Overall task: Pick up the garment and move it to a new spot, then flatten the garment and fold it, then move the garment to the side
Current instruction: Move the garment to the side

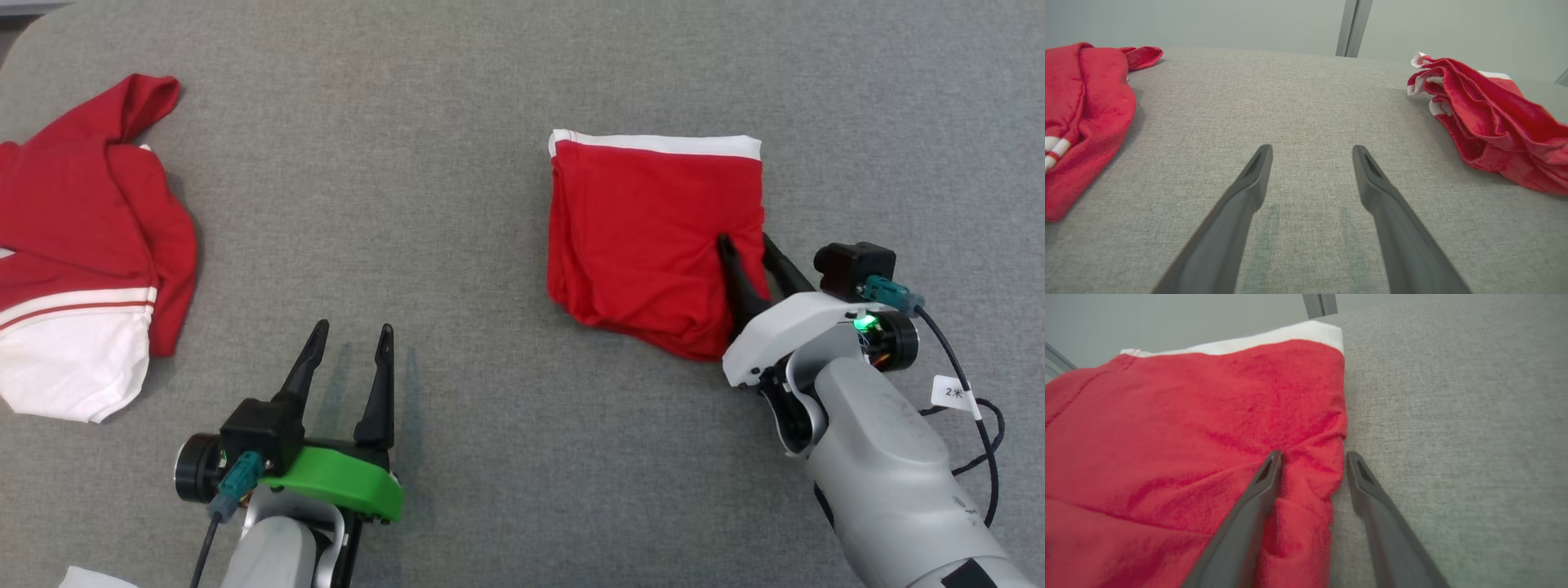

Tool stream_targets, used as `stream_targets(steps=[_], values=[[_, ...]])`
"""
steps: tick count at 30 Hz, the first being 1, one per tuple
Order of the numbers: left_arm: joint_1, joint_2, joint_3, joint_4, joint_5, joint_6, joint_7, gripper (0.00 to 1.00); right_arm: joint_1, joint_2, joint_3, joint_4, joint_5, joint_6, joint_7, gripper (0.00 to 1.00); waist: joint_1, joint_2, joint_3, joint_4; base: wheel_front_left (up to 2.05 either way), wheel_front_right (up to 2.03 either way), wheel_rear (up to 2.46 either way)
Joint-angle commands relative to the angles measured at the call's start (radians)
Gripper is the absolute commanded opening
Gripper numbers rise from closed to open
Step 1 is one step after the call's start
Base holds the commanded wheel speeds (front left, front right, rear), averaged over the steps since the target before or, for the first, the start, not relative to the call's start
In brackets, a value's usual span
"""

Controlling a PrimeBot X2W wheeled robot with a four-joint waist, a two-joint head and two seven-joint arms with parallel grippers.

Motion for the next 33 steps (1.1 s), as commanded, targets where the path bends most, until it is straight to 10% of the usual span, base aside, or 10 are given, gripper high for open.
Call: stream_targets(steps=[1,33], values=[[-0.017,0.002,0.003,-0.002,0.005,0.002,-0.003,1.00,0.004,-0.003,-0.003,0.004,0.014,-0.001,0.001,0.00,0.0000,0.0000,0.005,0.003,0.00,0.00,0.00],[-0.001,0.045,-0.225,-0.026,-0.013,0.002,-0.003,1.00,0.180,-0.003,0.075,-0.142,0.034,-0.001,0.001,0.00,0.0000,0.0000,-0.072,-0.573,0.00,0.00,0.00]])
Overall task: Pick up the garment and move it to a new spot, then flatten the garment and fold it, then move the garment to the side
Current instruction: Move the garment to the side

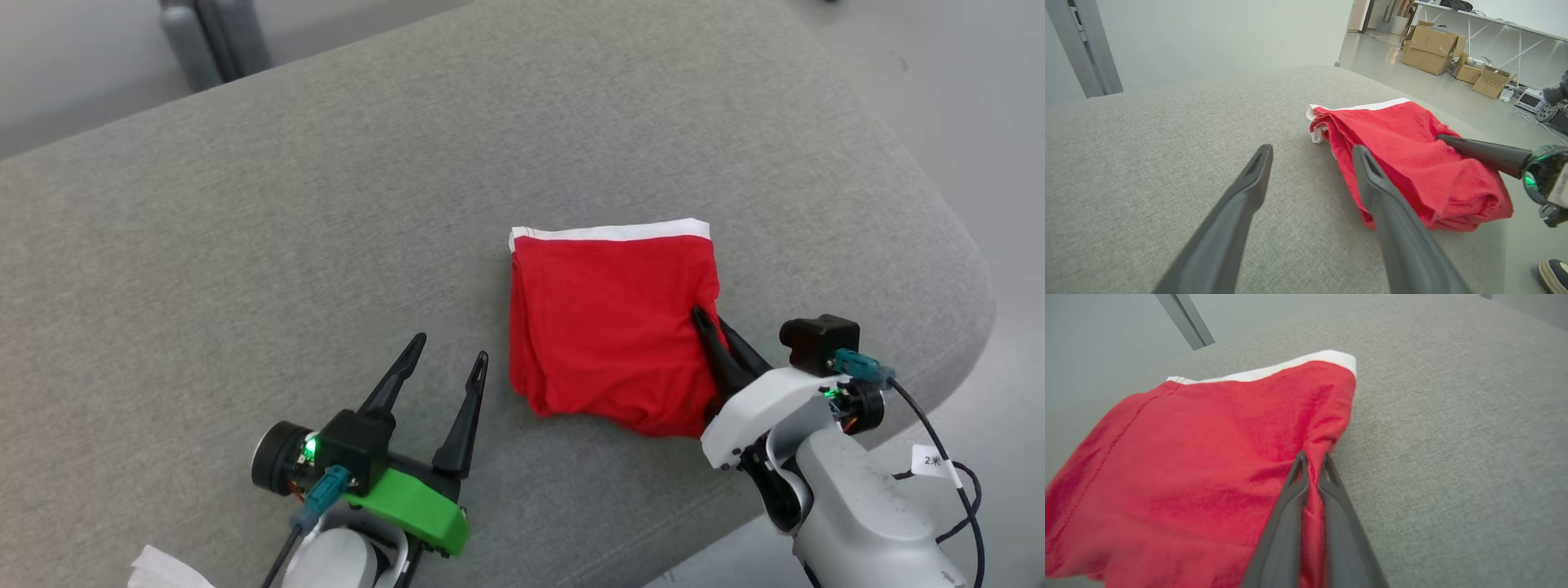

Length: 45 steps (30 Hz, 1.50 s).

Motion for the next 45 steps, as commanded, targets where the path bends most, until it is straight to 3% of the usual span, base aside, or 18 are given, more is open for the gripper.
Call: stream_targets(steps=[1,8,16,22,27,32,34,35,40,45], values=[[0.009,0.014,0.001,0.003,-0.001,0.002,-0.003,1.00,0.008,-0.002,-0.001,-0.002,-0.005,-0.001,0.000,0.00,0.0000,-0.0001,0.003,-0.076,0.00,0.00,0.00],[-0.019,0.028,0.016,0.008,0.011,0.002,-0.003,1.00,-0.048,-0.006,-0.021,0.015,-0.072,-0.001,0.000,0.00,0.0000,-0.0001,0.058,-0.046,0.00,0.00,0.00],[-0.081,0.076,0.025,-0.012,0.020,0.002,-0.003,1.00,-0.240,-0.081,-0.046,0.093,-0.162,-0.001,0.000,0.00,0.0000,-0.0001,0.193,0.052,0.00,0.00,0.00],[-0.156,0.113,0.022,-0.040,0.020,0.002,-0.003,1.00,-0.442,-0.217,-0.107,0.212,-0.243,-0.001,0.016,0.00,0.0000,-0.0001,0.323,0.138,0.00,0.00,0.00],[-0.205,0.130,0.024,-0.051,0.011,0.002,-0.003,1.00,-0.566,-0.363,-0.236,0.319,-0.329,-0.001,0.036,0.00,0.0000,-0.0001,0.391,0.205,0.00,0.00,0.00],[-0.218,0.131,0.033,-0.047,0.005,0.002,-0.001,1.00,-0.623,-0.459,-0.357,0.383,-0.416,-0.001,0.050,0.00,0.0000,-0.0001,0.417,0.245,0.00,0.00,0.00],[-0.216,0.133,0.041,-0.042,0.003,0.002,0.000,1.00,-0.638,-0.475,-0.416,0.401,-0.444,-0.001,0.047,0.51,0.0000,-0.0001,0.419,0.251,0.00,0.00,0.00],[-0.212,0.134,0.048,-0.038,0.001,0.002,0.002,1.00,-0.643,-0.477,-0.448,0.403,-0.463,-0.001,0.042,1.00,0.0000,-0.0001,0.419,0.252,0.00,0.00,0.00],[-0.202,0.131,0.071,-0.022,0.000,0.003,0.004,1.00,-0.632,-0.460,-0.600,0.346,-0.550,-0.001,0.008,1.00,0.0000,-0.0001,0.392,0.257,0.00,0.00,0.00],[-0.179,0.103,0.092,-0.024,0.006,0.003,0.002,1.00,-0.591,-0.340,-0.663,0.165,-0.609,-0.001,-0.002,1.00,0.0000,-0.0001,0.333,0.260,0.00,0.00,0.00]])
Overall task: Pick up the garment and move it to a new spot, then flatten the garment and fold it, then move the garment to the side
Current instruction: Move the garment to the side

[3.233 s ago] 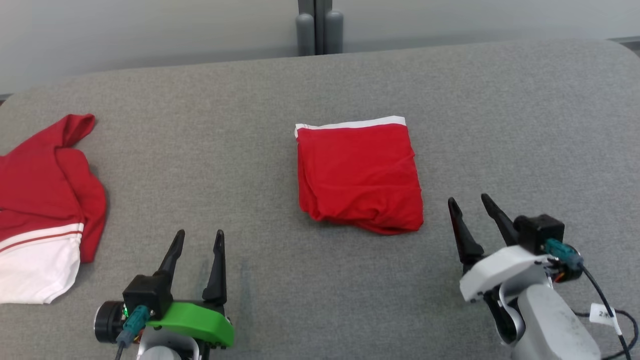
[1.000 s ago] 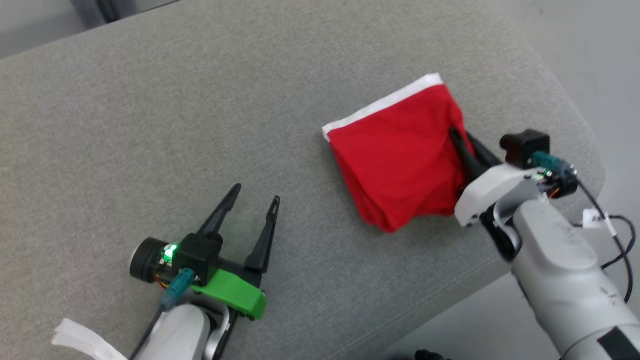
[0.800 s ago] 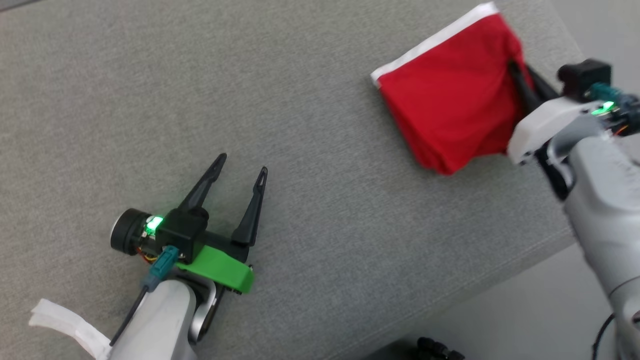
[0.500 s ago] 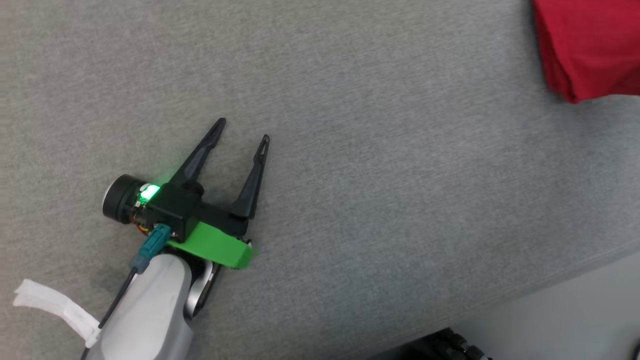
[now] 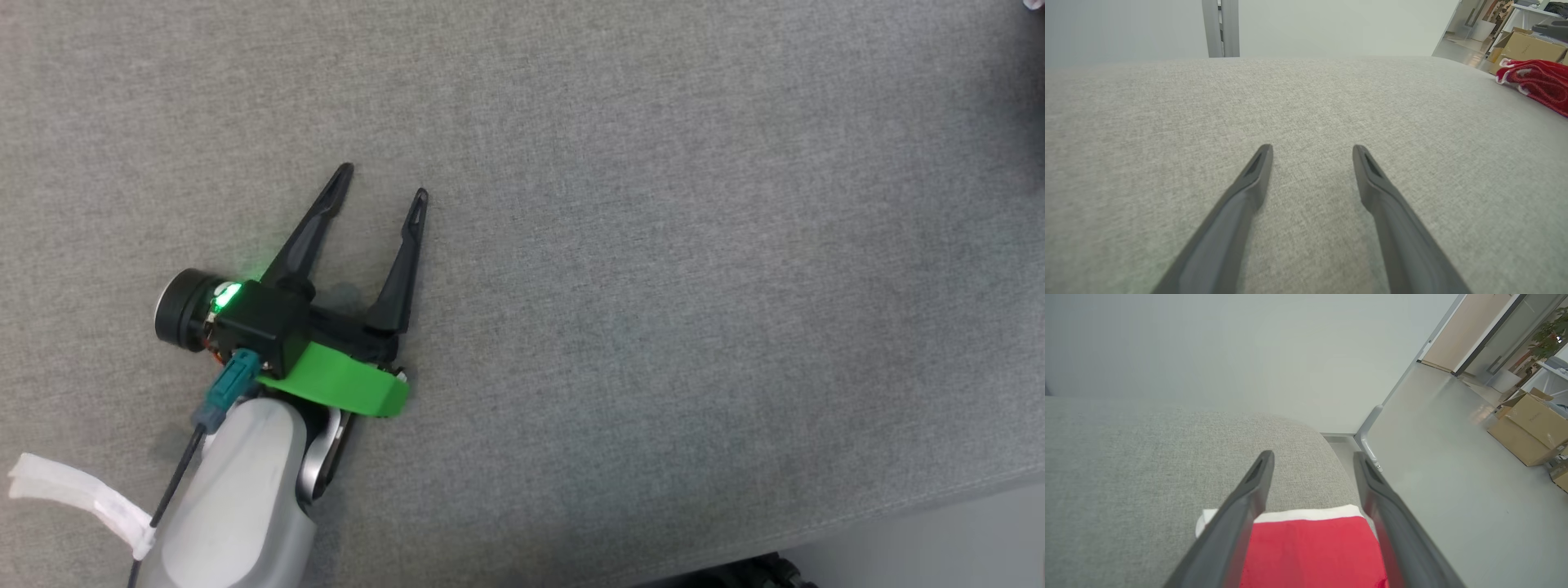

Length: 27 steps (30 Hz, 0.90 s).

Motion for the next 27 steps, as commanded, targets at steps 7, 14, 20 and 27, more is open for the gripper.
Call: stream_targets(steps=[7,14,20,27], values=[[0.074,-0.018,0.082,0.047,0.007,0.003,0.006,1.00,0.153,0.169,0.114,-0.309,0.069,-0.001,-0.005,1.00,0.0000,0.0000,-0.133,0.020,0.00,0.00,0.00],[0.114,-0.051,0.158,0.069,0.021,0.003,0.005,1.00,0.311,0.259,0.249,-0.456,0.160,-0.001,-0.006,1.00,0.0000,0.0000,-0.222,0.056,0.00,0.00,0.00],[0.158,-0.073,0.209,0.095,0.030,0.003,0.005,1.00,0.456,0.304,0.308,-0.519,0.203,-0.001,-0.006,1.00,0.0000,0.0000,-0.290,0.088,0.00,0.00,0.00],[0.211,-0.092,0.244,0.121,0.041,0.003,0.005,1.00,0.622,0.333,0.311,-0.531,0.227,-0.001,-0.006,1.00,0.0000,0.0000,-0.362,0.114,0.00,0.00,0.00]])
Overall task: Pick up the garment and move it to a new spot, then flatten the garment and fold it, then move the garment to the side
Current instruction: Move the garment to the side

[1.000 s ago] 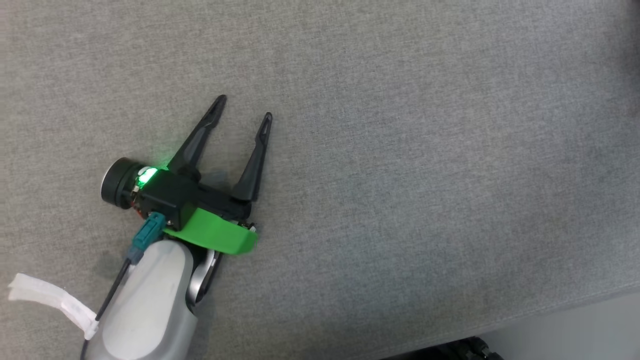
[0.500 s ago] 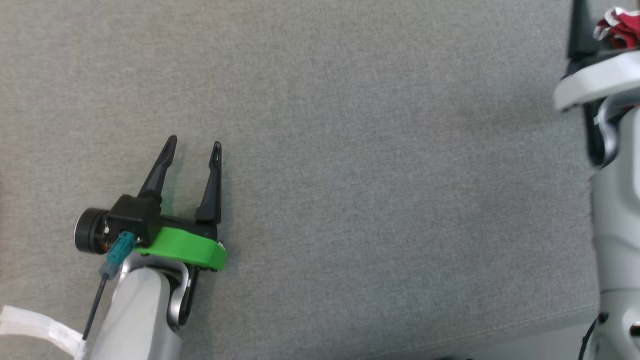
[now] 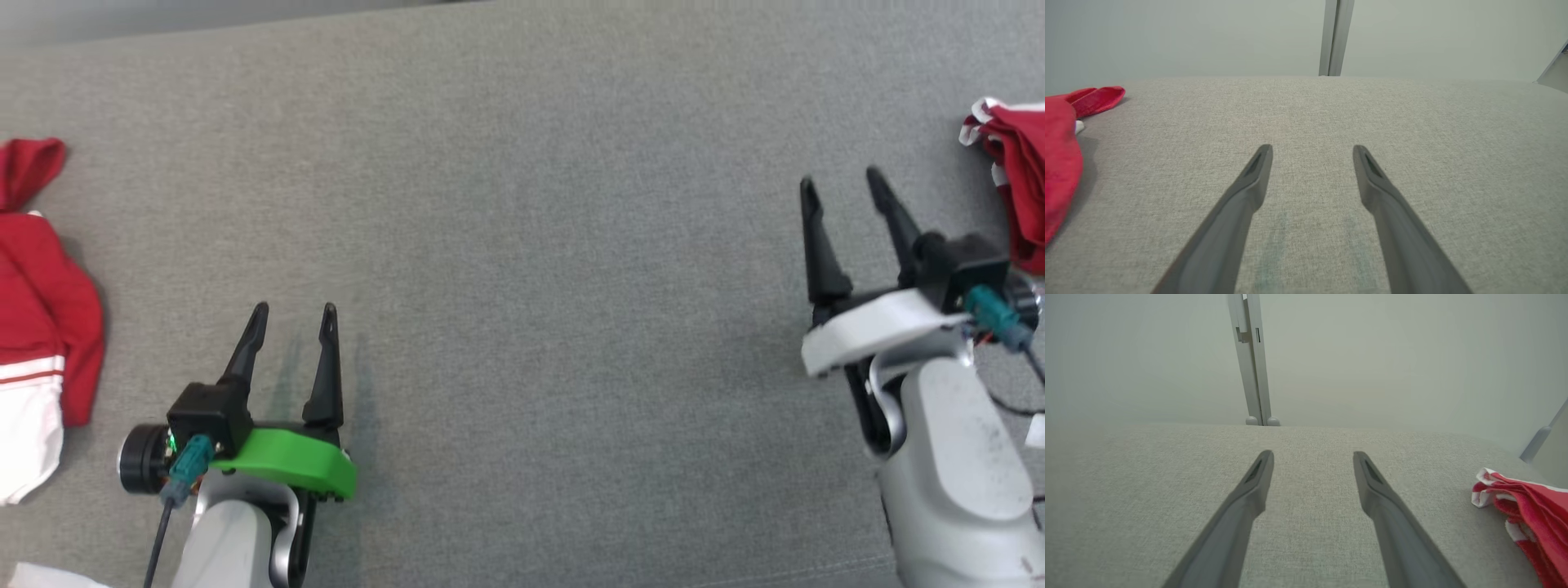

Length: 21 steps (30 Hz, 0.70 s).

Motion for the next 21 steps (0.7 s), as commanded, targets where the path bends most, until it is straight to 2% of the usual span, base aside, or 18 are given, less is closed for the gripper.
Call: stream_targets(steps=[1,21], values=[[0.023,-0.005,0.005,0.003,0.007,0.002,0.000,1.00,0.034,0.000,0.005,0.002,0.004,-0.001,-0.005,1.00,0.0000,0.0000,-0.052,0.028,0.00,0.00,0.00],[0.203,-0.024,0.085,0.005,0.013,0.002,0.000,1.00,0.321,0.008,0.058,-0.036,0.105,-0.001,-0.005,1.00,0.0000,0.0000,-0.242,0.050,0.00,0.00,0.00]])
